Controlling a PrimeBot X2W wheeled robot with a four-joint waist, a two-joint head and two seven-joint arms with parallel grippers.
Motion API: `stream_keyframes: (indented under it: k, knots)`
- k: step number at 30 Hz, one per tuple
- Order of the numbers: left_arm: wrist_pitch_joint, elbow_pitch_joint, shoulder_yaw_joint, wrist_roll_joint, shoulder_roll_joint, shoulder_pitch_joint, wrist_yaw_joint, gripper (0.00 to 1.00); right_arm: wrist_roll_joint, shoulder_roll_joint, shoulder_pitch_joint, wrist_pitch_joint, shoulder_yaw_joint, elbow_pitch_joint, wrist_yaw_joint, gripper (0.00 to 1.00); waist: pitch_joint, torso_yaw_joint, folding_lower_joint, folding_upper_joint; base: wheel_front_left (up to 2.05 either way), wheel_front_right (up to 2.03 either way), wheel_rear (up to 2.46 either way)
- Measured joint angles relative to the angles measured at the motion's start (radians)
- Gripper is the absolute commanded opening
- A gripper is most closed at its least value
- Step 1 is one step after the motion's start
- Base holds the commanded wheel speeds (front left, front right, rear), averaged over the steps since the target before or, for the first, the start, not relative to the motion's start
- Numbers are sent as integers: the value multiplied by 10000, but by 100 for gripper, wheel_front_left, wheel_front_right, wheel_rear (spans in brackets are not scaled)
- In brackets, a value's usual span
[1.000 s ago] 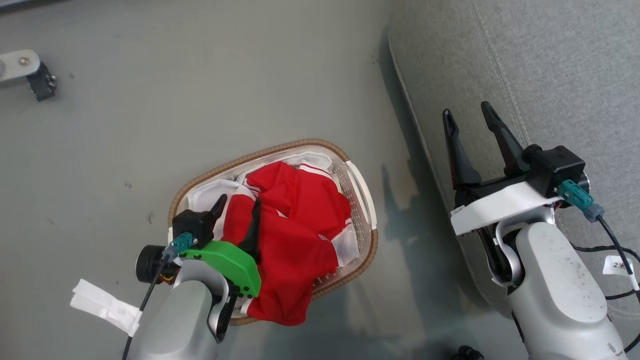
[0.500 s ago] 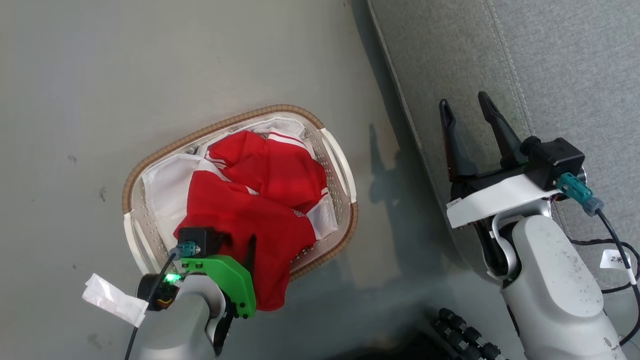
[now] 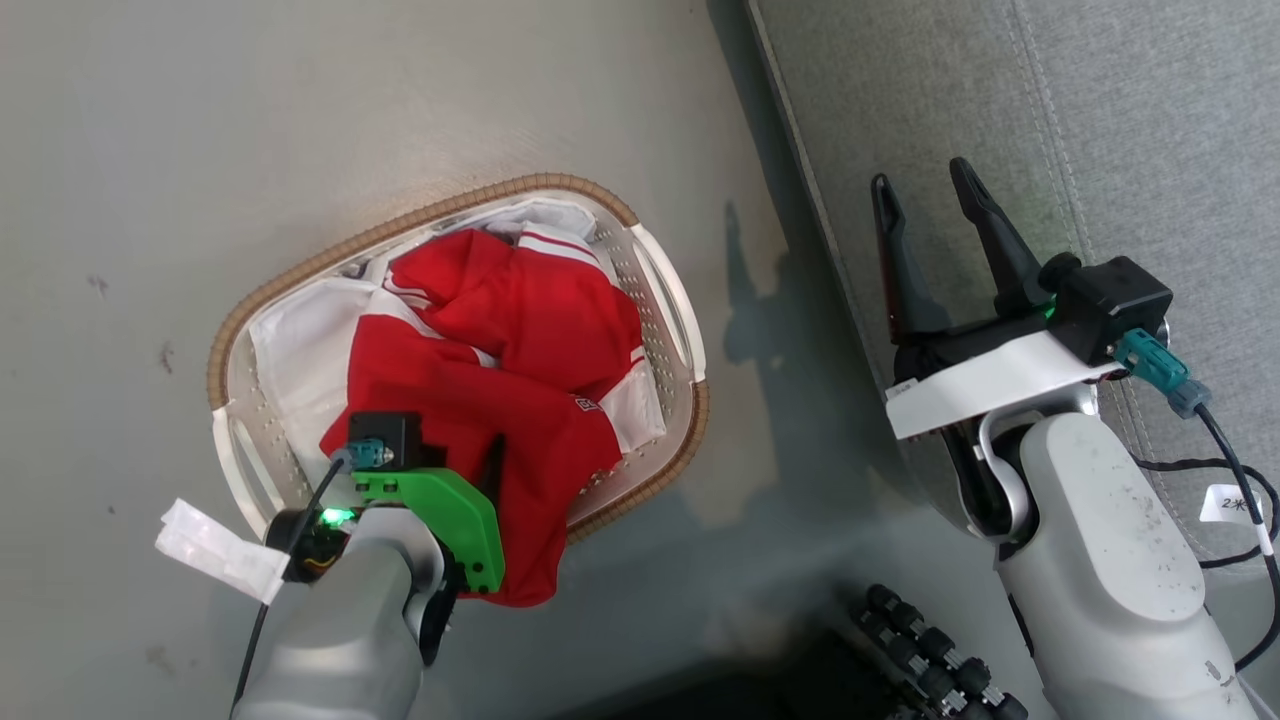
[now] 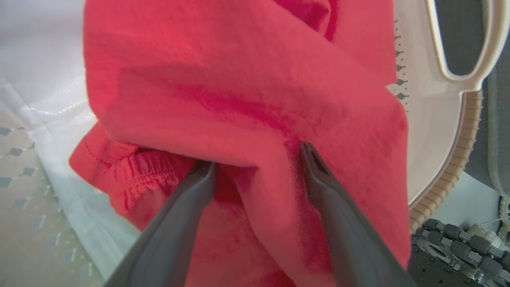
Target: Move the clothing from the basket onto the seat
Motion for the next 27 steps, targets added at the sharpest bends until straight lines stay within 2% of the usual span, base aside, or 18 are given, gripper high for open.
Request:
stream_keyframes:
  k: [10,11,13,18,27]
  knots:
    - [134,600,-585,94,4,-755,0,100,171,12,-184,0,104,-232,0,100,644,-157,0,0,0,0,0]
    - [127,637,-639,127,8,-815,0,48,201,12,-205,0,100,-221,0,100,670,-164,0,0,0,0,0]
    - [-15,669,-640,100,8,-855,0,0,247,12,-220,0,92,-174,0,100,651,-162,0,0,0,0,0]
    - [-236,585,-690,-176,15,-730,0,0,326,15,-224,0,117,23,0,100,371,-97,0,0,0,0,0]
    - [-543,-418,-1129,-679,17,386,0,0,182,23,126,0,81,430,0,100,-681,111,-1,0,0,0,0]
